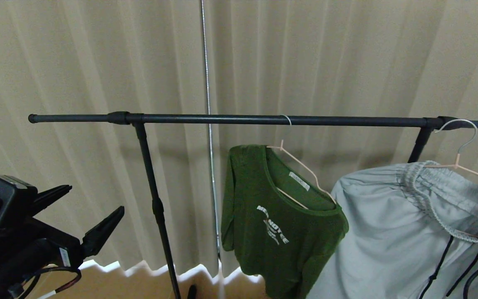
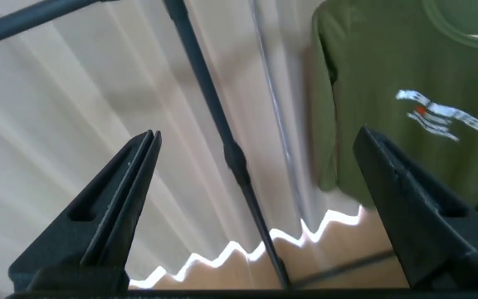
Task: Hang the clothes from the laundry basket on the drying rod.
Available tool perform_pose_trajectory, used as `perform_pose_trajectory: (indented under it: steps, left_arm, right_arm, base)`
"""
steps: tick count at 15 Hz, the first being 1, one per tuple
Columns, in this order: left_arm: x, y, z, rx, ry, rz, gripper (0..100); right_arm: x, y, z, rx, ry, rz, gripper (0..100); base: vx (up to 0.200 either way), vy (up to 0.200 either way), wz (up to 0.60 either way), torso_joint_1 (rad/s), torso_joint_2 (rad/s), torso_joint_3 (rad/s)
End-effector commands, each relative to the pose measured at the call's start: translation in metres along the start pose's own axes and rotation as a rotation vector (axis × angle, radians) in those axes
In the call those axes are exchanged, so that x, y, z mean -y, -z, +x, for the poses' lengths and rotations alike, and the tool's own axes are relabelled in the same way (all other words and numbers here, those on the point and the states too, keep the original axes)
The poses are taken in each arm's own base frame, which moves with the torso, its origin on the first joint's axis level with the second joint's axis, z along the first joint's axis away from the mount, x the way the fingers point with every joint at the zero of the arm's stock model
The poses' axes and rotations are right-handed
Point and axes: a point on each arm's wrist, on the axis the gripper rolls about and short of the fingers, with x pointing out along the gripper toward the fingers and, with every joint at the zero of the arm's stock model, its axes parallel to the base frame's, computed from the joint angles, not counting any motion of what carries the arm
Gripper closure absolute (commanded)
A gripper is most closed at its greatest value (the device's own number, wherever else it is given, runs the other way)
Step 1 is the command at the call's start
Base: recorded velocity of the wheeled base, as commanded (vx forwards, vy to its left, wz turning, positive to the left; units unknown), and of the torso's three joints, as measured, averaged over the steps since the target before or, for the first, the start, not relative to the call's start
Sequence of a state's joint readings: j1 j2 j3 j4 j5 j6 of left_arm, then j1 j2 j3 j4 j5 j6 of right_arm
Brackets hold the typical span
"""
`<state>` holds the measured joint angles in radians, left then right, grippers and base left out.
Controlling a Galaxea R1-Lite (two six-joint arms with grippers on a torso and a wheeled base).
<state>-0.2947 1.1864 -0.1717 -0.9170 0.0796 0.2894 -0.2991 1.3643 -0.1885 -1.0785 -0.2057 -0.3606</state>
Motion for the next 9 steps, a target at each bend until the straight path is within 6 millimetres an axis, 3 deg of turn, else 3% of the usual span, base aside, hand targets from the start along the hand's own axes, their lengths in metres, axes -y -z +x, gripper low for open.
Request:
perform_pose_trajectory:
  steps: [1, 6, 9]
  left_arm:
    - [0.001, 0.001, -0.001, -0.004, 0.004, 0.001, 0]
    - [0.003, 0.008, -0.003, -0.029, 0.01, -0.001, 0]
    - [0.003, 0.009, -0.004, -0.032, 0.012, 0.007, 0]
  right_arm:
    - [0.0, 0.001, 0.0, -0.005, -0.002, -0.001, 100]
    - [-0.004, 0.003, 0.0, -0.012, -0.026, -0.024, 100]
    - [-0.023, -0.019, 0.012, 0.056, -0.113, -0.039, 100]
  base:
    - [0.0, 0.0, 0.0, 0.0, 0.0, 0.0]
    - [0.0, 0.0, 0.0, 0.0, 0.0, 0.0]
    - [0.0, 0.0, 0.0, 0.0, 0.0, 0.0]
